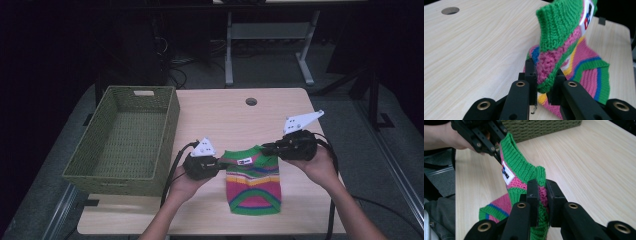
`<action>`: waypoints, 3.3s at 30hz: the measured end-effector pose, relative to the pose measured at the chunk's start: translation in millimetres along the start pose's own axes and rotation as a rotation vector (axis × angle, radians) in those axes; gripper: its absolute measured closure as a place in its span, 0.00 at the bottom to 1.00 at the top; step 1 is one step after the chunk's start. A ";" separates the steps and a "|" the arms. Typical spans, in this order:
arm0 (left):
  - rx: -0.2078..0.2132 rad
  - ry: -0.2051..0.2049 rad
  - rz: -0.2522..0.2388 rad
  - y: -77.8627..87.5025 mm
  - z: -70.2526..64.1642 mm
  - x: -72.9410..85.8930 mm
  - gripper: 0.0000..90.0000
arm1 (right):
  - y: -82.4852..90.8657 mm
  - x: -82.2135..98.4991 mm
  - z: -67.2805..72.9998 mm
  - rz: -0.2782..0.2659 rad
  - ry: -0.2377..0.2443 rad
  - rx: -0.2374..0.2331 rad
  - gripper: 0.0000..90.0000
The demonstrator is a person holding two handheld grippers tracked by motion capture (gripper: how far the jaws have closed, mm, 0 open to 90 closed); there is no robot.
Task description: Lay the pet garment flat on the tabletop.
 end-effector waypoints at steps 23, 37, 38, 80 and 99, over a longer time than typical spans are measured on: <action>-0.053 0.103 0.075 -22.5 21.9 3.9 0.90 | -21.1 9.1 -29.7 0.008 -0.075 0.077 0.89; -0.103 0.157 0.115 -32.4 45.7 -1.6 0.90 | -34.8 8.7 -49.1 0.028 -0.135 0.100 0.89; -0.103 0.161 0.115 -33.5 46.2 -1.9 0.90 | -35.3 9.2 -50.8 0.029 -0.132 0.107 0.89; -0.184 0.291 0.117 -41.8 80.7 -0.1 0.60 | -56.7 24.7 -111.0 -0.016 -0.336 0.129 0.56; -0.176 0.279 0.129 -42.3 72.5 10.8 0.47 | -50.1 52.2 -101.4 0.013 -0.359 0.054 0.51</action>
Point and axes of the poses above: each handheld gripper's, and its own axes: y roughly backward along the jaws, x roughly out of its underside, z roughly to its left, the point moved 8 cm from there along -y, roughly forward along the jaws, and after that the axes turned 8 degrees about z, right-handed, at the moved point
